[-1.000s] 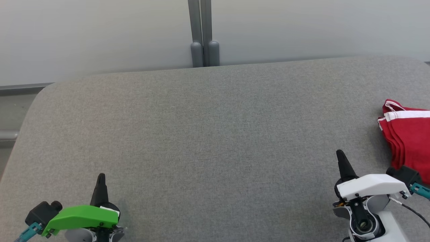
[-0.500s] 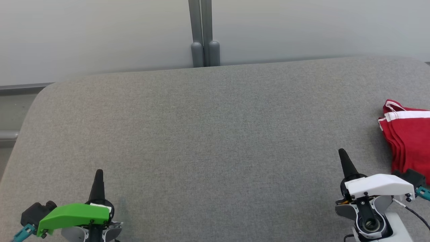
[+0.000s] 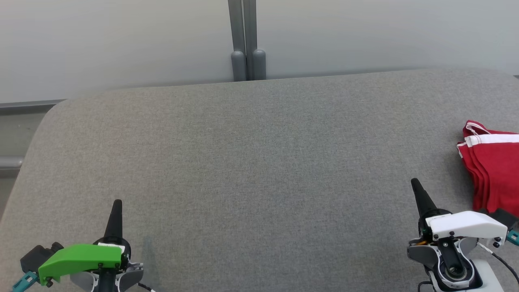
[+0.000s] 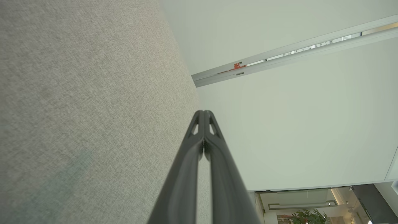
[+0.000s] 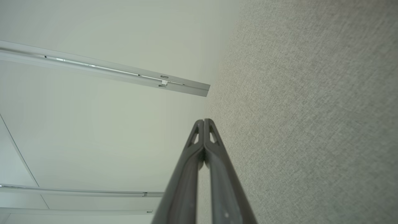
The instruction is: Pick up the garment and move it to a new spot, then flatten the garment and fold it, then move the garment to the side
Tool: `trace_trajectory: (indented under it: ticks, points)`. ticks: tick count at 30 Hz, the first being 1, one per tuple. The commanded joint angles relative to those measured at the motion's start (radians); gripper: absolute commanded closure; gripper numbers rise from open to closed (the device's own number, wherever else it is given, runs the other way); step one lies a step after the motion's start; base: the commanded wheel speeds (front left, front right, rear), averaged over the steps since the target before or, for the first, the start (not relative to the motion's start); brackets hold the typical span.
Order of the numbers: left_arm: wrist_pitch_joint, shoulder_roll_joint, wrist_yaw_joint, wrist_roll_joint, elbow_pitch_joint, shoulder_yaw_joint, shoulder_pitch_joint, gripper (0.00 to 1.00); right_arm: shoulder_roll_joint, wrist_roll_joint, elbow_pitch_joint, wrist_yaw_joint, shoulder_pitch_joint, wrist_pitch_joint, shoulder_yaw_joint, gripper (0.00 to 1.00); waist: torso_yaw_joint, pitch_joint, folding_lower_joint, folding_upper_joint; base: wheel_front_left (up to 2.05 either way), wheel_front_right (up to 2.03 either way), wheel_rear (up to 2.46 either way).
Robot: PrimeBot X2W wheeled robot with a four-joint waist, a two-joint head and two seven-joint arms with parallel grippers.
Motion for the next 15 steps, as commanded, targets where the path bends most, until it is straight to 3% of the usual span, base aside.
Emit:
trace_trajectory:
  ticks: [1, 15]
  points:
    - [0.006, 0.007, -0.009, -0.024, -0.013, 0.008, -0.024, 1.00, -0.005, 0.025, -0.015, 0.000, 0.005, 0.007, -0.004, 1.00, 0.000, 0.000, 0.0000, 0.0000, 0.00, 0.00, 0.00]
    - [0.036, 0.008, -0.024, -0.130, -0.026, 0.023, -0.026, 1.00, -0.005, 0.138, -0.046, 0.000, 0.020, 0.036, -0.017, 1.00, 0.002, 0.000, 0.0000, 0.0000, 0.00, 0.00, 0.00]
